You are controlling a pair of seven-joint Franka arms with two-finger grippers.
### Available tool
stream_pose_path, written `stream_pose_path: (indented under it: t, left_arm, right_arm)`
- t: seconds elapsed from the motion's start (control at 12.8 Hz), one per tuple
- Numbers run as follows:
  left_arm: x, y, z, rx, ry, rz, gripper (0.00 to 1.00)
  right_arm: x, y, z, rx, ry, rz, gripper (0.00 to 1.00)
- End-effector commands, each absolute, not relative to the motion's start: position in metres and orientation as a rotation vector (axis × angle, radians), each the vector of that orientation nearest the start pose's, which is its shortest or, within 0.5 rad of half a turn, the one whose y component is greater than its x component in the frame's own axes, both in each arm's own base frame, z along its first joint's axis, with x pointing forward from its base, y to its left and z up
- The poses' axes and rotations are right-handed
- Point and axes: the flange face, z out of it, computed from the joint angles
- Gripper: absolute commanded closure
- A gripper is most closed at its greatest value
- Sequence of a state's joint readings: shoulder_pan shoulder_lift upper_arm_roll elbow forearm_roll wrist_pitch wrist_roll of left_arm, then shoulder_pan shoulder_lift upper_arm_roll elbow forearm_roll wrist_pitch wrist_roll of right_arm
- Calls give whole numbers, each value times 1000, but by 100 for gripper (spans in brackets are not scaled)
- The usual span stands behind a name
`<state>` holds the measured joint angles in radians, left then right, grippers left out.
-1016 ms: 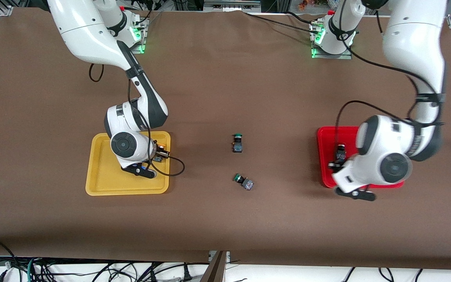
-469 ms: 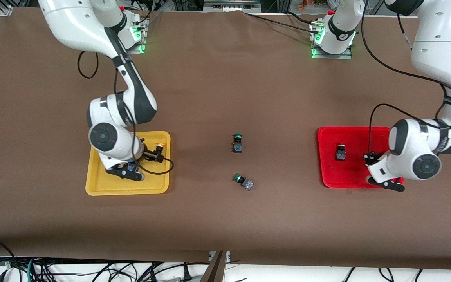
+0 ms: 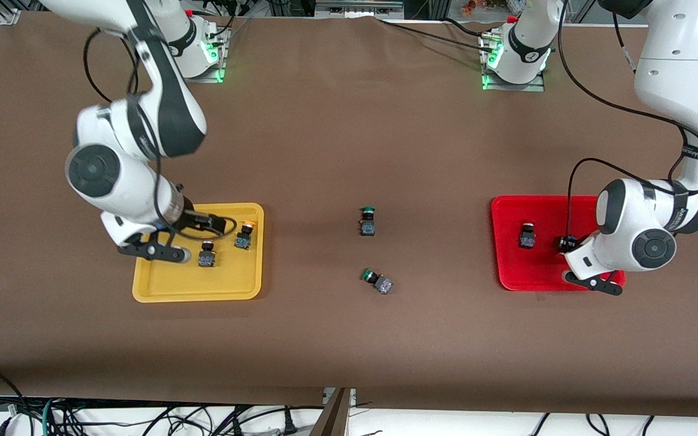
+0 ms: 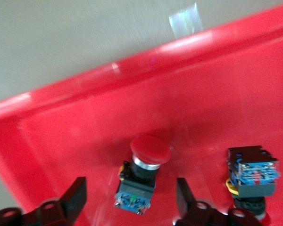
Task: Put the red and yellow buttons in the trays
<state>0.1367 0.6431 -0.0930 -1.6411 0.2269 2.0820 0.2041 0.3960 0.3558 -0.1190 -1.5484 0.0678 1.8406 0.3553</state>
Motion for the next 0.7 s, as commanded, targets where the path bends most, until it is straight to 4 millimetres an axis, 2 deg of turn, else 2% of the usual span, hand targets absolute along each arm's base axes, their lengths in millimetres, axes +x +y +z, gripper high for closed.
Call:
stream_pose_path:
  t: [0.0,0.16,0.23,0.31,0.39,0.47,0.55,0.62]
  left_arm:
    - [666,37,308,-2969,430,160,0]
    - [675,29,367,-2956,429,25,0]
    - [680,17,403,-2952,443,-35,0]
    - [678,5,435,-2958,438,-23,0]
    - [671,-5,465,-2974,385,19,0]
    - [666,-5,502,-2976,323,14,0]
    - [661,-5,530,-2978,307,21,0]
    - [658,1,550,-3037,272,21,0]
  right_arm:
    - [595,152,510,-3118,23,121,1]
    - [582,118,538,-3106,-40,119,1]
    - [576,105,550,-3098,-70,114,1]
    - [568,93,562,-3091,-75,120,1]
    - [562,74,571,-3084,-54,132,1]
    - [558,57,577,-3076,-78,137,1]
    - [554,40,578,-3071,-85,137,1]
    - [552,30,575,-3069,-83,149,1]
